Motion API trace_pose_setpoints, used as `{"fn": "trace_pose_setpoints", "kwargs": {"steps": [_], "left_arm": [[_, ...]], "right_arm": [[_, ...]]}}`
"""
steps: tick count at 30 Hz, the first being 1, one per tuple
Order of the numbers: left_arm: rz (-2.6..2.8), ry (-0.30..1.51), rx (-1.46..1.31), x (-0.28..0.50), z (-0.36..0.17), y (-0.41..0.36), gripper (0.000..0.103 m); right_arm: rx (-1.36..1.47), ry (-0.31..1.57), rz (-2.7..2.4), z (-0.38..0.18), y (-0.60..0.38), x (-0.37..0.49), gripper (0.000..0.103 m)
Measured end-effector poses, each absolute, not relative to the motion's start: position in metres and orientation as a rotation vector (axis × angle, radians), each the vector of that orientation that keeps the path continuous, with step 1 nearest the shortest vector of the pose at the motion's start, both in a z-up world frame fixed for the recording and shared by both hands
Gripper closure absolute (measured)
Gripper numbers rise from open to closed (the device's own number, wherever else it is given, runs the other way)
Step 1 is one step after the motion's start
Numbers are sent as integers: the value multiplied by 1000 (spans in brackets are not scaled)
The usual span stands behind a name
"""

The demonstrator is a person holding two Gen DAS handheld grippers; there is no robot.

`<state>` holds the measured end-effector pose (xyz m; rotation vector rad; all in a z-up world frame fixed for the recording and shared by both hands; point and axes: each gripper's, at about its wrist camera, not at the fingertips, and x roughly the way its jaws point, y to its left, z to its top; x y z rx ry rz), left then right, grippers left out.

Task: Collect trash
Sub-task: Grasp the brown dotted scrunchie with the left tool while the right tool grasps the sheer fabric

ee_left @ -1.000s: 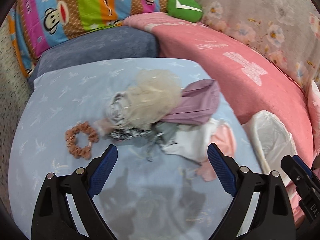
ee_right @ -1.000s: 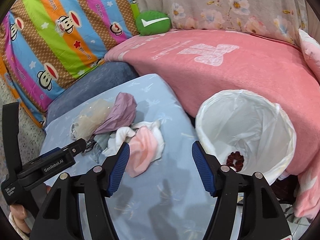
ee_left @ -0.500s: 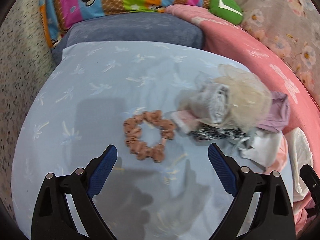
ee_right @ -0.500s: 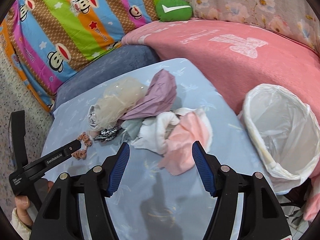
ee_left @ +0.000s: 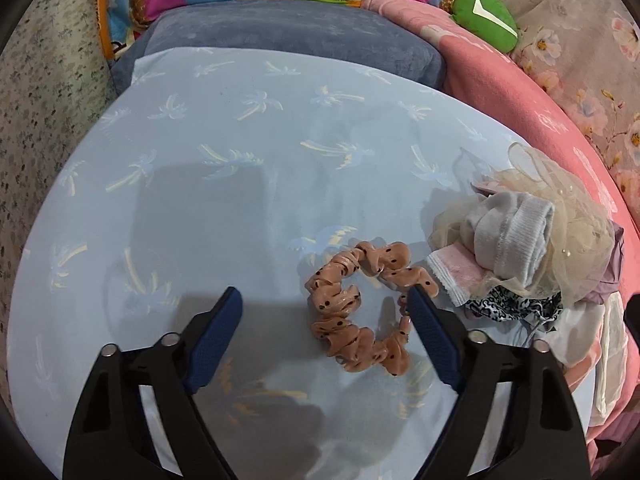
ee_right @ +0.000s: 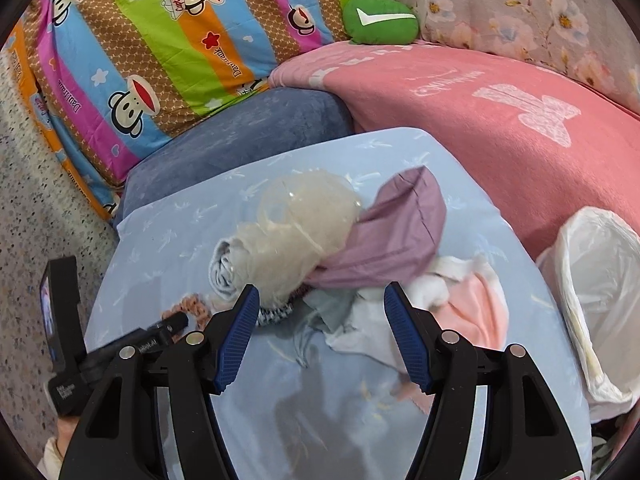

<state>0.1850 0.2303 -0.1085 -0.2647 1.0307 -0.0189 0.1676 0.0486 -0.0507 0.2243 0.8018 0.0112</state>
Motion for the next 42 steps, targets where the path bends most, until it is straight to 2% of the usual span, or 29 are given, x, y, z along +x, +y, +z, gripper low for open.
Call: {"fn": "trace_pose_setpoints", "kwargs": {"steps": [3,7,9,12,13,15,16,28,42], "left_arm": [[-24,1032,-262,185,-111,228,38],[-50,1032,-267,187,-108,226,58],[-62,1038,-277,189,-109,227,67],[-71,1043,-284,189,-108,227,82],[-76,1043,-286,189,-107,227,84],[-79,1038,-285,188,-104,227,86],[-82,1034,-285,187,-102,226,86],[-118,934,-246,172,-49,204,88],[-255,813,-179,147,13,143,88]], "right_arm": [[243,798,15,-50,51,182,40],[268,818,22,-56,54,201,40],[281,834,30,-62,55,207,43],[295,877,57,-73,57,214,69],[298,889,66,-76,57,215,83],[305,904,78,-79,58,215,97],[308,908,86,-79,58,214,99],[315,789,118,-22,45,176,101],[351,603,73,56,-22,110,101]]}}
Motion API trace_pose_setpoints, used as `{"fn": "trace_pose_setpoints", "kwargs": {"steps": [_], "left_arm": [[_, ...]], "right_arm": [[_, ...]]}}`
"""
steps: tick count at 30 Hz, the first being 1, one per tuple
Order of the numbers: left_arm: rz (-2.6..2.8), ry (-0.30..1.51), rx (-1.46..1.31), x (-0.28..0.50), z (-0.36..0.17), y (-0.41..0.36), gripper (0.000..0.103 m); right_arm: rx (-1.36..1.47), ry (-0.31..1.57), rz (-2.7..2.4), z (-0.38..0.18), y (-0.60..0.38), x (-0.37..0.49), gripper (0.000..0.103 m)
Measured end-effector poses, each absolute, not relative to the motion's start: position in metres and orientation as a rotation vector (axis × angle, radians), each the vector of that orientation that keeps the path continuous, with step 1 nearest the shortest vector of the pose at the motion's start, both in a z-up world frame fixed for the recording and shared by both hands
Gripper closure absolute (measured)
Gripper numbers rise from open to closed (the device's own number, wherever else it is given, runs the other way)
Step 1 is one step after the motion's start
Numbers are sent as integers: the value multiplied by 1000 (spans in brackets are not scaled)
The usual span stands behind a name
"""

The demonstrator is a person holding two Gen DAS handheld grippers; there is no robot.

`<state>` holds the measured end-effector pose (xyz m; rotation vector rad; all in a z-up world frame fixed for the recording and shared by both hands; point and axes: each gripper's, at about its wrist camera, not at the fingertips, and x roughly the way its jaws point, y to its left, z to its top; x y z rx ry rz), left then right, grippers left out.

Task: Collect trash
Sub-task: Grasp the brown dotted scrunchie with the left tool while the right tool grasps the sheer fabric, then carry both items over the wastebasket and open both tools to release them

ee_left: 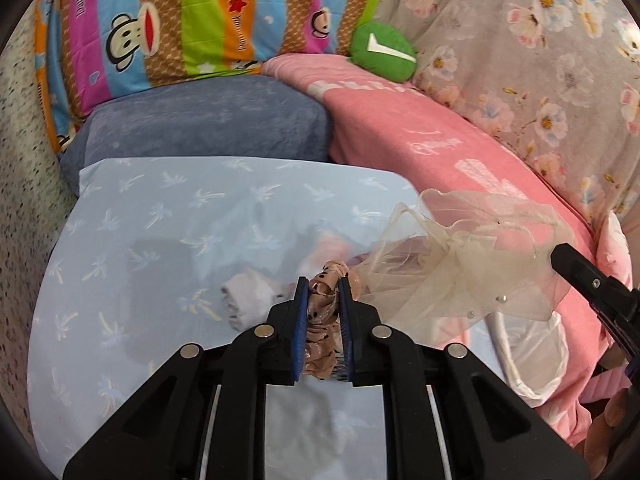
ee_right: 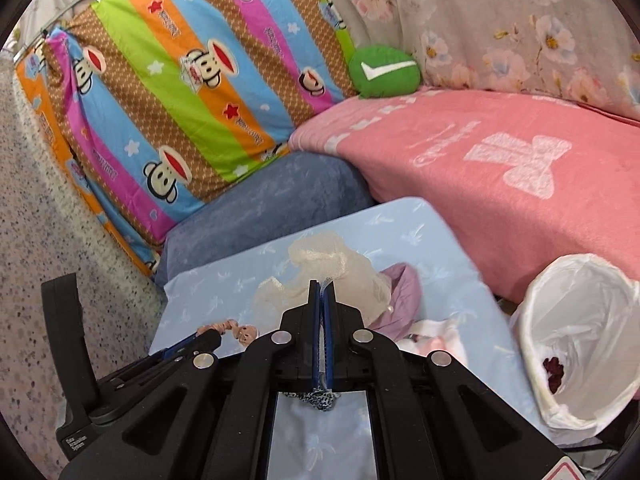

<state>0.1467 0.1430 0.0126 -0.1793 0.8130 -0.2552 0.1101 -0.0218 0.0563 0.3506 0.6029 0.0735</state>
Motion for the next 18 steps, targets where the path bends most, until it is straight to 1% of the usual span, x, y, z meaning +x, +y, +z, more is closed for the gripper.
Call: {"fn": "trace_pose_setpoints", "kwargs": {"steps": [8,18], "left_arm": [[-357,788,-135,135,32,89,88],[-485,795,-62,120,37,8,88]], "right_arm": [[379,519,-3,82,-75,74,101],[441,475,-137,81,-164,32,101]]}}
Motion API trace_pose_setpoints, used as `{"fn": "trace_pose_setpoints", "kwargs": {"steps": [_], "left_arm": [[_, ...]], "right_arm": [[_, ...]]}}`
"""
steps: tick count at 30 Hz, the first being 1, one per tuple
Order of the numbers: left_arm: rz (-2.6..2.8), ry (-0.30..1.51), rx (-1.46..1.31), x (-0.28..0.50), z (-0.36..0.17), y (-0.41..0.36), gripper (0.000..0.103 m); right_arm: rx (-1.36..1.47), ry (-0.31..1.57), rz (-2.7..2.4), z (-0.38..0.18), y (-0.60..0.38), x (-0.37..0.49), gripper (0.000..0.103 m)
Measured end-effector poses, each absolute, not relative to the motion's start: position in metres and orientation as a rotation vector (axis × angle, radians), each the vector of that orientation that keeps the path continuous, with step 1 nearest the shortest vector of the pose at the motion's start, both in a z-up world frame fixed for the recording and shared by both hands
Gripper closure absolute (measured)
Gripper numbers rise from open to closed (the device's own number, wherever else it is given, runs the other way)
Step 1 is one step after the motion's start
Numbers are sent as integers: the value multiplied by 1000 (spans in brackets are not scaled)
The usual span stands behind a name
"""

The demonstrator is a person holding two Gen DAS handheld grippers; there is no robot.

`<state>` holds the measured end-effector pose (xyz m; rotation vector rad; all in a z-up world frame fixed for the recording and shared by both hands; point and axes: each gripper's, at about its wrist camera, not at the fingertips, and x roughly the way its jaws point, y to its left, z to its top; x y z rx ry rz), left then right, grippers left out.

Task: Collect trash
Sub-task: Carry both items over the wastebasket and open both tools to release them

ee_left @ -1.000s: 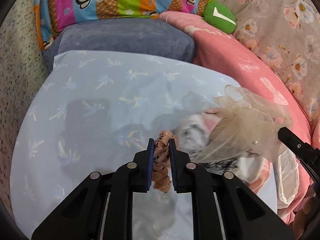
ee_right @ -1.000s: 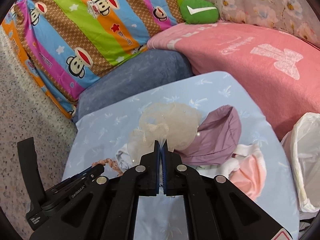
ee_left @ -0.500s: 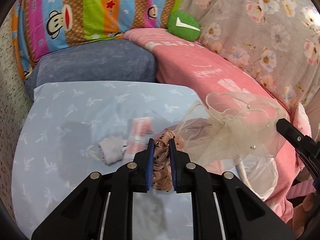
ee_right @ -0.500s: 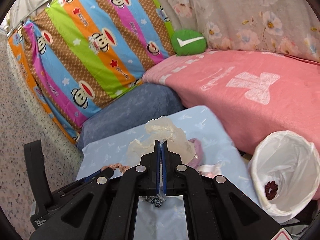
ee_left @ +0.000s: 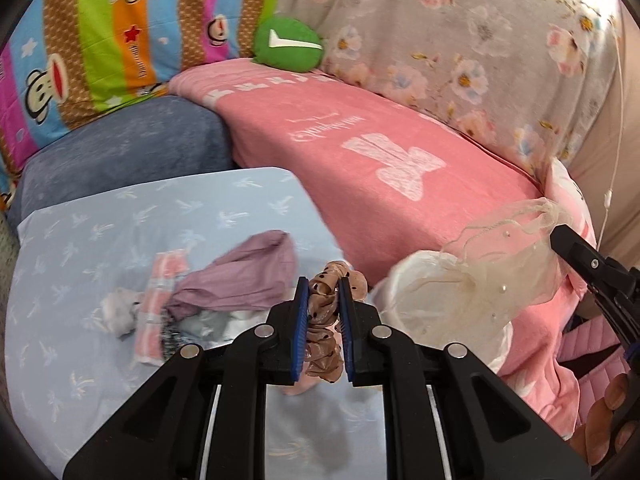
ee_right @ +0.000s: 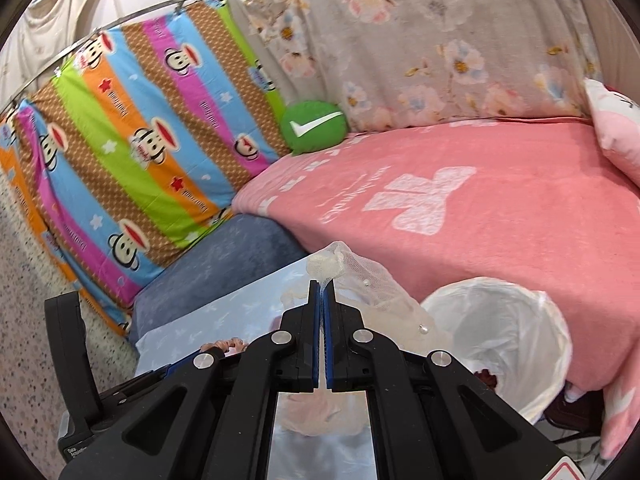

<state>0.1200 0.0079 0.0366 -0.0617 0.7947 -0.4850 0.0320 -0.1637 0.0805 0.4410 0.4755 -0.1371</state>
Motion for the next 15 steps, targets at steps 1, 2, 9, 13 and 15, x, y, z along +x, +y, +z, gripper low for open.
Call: {"fn": "trace_pose_setpoints", "kwargs": {"steps": [1,2,9,13,15], "left_arm": [[-499,799,-55,119,36,-1,88],[-512,804,-48,118,35,-9,88],[-589,827,0,112,30,-61,88],[-627,841,26,110,27,-88,88],[-639,843,40,109,27,-99,87]], "right_arm": [[446,473,-154,79,-174,27,101],[450,471,-167,78,-182,24,101],[478,471,-245,66,-229,5,101],[492,472,-275,61,-250,0,101],[494,471,-287,60,-257,0,101]]}}
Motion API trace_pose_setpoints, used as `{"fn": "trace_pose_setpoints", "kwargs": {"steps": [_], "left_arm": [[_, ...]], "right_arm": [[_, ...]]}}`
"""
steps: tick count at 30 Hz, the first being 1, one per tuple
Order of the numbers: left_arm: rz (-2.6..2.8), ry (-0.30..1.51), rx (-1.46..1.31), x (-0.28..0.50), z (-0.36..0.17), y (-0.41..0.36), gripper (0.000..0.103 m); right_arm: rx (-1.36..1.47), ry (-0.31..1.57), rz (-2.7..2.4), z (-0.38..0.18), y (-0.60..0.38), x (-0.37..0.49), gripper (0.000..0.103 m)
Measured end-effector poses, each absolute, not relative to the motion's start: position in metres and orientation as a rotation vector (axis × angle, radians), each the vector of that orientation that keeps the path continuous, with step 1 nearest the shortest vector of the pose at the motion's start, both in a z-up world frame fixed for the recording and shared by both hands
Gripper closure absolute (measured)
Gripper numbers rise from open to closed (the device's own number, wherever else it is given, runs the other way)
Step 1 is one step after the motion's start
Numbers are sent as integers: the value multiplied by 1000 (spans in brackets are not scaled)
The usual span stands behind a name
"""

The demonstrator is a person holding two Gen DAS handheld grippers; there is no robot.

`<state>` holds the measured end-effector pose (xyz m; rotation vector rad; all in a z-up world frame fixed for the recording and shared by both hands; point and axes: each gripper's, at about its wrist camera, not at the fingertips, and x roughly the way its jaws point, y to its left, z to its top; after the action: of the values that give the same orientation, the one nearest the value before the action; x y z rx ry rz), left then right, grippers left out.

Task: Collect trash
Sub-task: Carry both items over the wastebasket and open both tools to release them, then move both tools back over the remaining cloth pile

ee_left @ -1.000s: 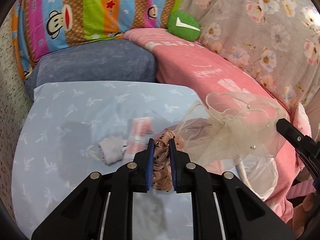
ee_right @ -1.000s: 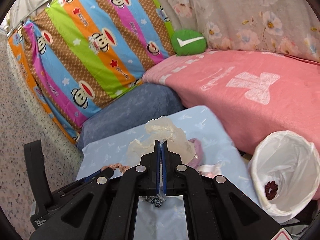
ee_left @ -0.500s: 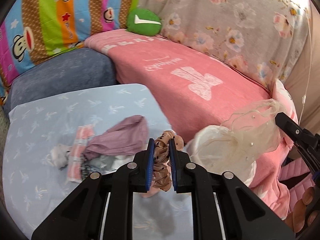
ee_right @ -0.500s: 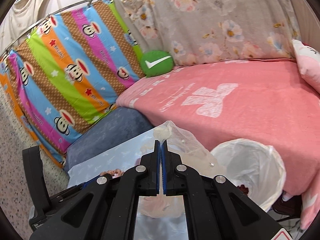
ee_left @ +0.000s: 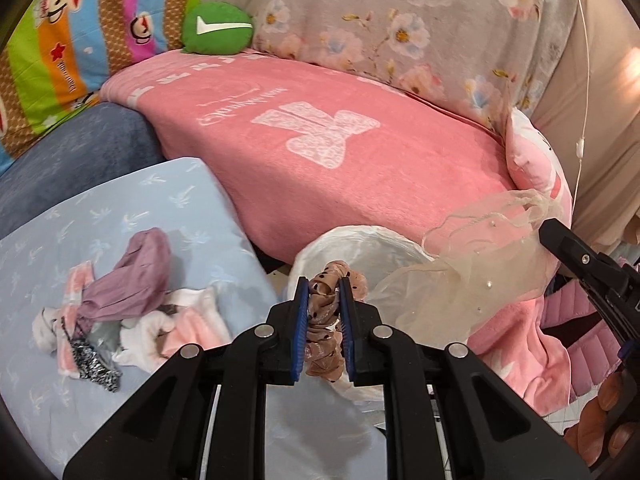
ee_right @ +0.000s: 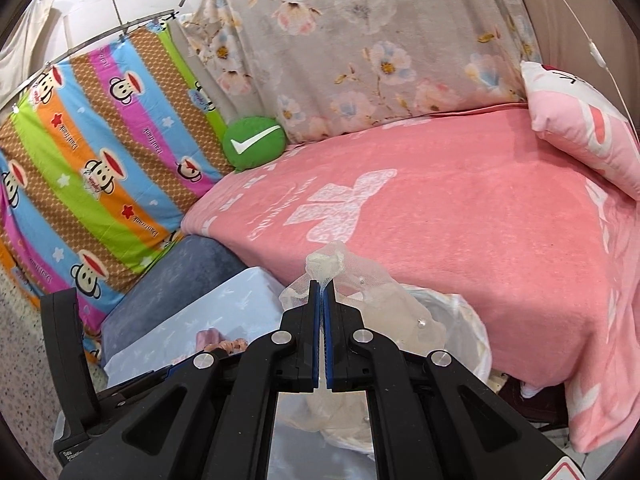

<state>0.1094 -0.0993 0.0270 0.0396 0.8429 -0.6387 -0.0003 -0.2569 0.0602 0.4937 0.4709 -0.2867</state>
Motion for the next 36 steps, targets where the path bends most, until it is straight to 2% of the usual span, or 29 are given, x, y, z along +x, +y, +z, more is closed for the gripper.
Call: {"fn": "trace_pose_setpoints", "kwargs": {"steps": [5,8,11,12,13,15,20,36], "left_arm": [[-673,845,64,109,26,-122,86],[-683,865,73,110,23,-133,79],[-679,860,70,111,22,-140,57],[-674,854,70,111,22,-141,44],[-669,844,66,111,23,-140,37],[-664,829,62,110,25,-140,33],[-651,826,60,112,25,-135,32],[-579,823,35,113,21,-105,32]], "right_arm": [[498,474,-302,57,-270,1,101],[494,481,-305,55,-273,5,101],[487,489,-307,52,-273,7,97],[486,490,-308,51,-273,8,96],[485,488,-310,51,-272,8,96],[483,490,-310,50,-271,9,95],[491,488,-309,49,-271,10,80],[455,551,-259,38,-233,17,71]]}}
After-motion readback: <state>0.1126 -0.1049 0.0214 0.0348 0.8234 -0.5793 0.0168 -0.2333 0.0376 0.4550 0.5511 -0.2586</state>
